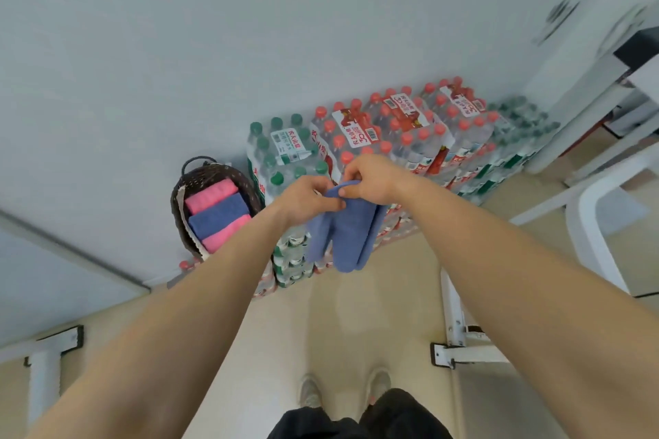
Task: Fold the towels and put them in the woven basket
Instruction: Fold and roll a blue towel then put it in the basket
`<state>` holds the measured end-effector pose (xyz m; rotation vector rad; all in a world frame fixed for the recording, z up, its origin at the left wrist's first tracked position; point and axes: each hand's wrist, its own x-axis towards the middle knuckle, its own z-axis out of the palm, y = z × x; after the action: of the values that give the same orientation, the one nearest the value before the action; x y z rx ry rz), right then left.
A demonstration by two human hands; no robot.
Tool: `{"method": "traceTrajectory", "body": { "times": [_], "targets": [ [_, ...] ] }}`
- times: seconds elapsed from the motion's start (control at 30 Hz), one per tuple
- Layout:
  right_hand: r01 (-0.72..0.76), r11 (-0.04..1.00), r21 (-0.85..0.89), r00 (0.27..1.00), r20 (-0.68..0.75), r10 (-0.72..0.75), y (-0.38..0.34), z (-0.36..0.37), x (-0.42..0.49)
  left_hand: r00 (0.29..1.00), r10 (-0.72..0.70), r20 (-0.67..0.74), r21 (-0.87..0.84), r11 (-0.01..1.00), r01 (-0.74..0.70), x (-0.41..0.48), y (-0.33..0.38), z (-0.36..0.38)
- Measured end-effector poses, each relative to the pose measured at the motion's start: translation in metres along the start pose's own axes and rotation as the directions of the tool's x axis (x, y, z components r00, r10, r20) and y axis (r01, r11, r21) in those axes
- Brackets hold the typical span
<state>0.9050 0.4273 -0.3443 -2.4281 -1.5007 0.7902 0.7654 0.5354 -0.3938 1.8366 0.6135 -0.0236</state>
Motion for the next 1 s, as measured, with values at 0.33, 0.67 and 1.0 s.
{"method": "traceTrajectory", "body": {
  "times": [0.33, 0.67, 1.0],
  "targets": [
    [-0.056, 0.971, -0.234, 0.998, -0.007, 0.056, 0.059, -0.043, 0.054, 0.988, -0.077, 0.137, 0.189, 0.981, 0.050, 0.078, 0.012, -0.042],
    [0.009, 0.999, 0.050, 0.979, 0.205, -0.019, 0.127, -0.106, 0.132, 0.938, -0.143, -0.315, 0.386, 0.884, 0.264, 0.171, 0.038, -0.074],
    [-0.156, 0.870, -0.468, 0.972, 0.085, 0.220, 0.200, -0.161, 0.204, 0.856, -0.195, -0.478, 0.486, 0.753, 0.443, 0.229, 0.058, -0.087]
  ]
}}
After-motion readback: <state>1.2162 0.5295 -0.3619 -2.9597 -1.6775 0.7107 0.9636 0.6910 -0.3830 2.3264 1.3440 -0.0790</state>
